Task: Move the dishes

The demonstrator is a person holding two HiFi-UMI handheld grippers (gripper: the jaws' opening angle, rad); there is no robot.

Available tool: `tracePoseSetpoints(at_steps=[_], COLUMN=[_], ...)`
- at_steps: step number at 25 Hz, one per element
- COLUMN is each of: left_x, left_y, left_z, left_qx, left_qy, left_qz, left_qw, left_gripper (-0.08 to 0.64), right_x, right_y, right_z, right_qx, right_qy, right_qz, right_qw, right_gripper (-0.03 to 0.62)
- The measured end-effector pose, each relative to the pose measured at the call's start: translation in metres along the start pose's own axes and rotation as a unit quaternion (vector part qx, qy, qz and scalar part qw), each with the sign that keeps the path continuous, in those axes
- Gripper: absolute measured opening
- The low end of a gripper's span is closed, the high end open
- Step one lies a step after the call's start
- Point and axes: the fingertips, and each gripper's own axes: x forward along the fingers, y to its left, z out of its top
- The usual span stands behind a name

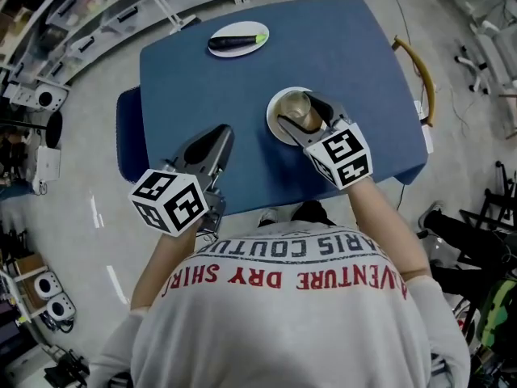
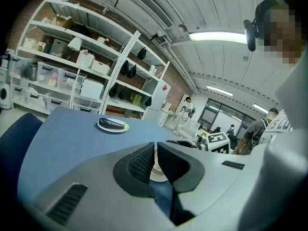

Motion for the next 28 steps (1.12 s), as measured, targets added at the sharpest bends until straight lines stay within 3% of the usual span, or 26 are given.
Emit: tracePoseSetpoints(at_steps=[16, 28], left_x=[-0.006, -0.010], left_y=[-0.015, -0.028], left_z=[0.002, 0.001], left_qx=[-0.012, -0.006], left_qy=[-0.015, -0.023], left_qz=[0.011, 0.000], left_qw=[0.9997, 0.9997], left_gripper=[0.041, 0.041], right_x=[-0.003, -0.034], right_y=[0.007, 0.006], right_z=[0.002, 0.037], right_qx=[0.001, -0.005], right_qy=[0.019, -0.018], right_qz=[0.023, 0.021], right_qw=[1.000, 1.000], right_gripper=[0.284, 0.285])
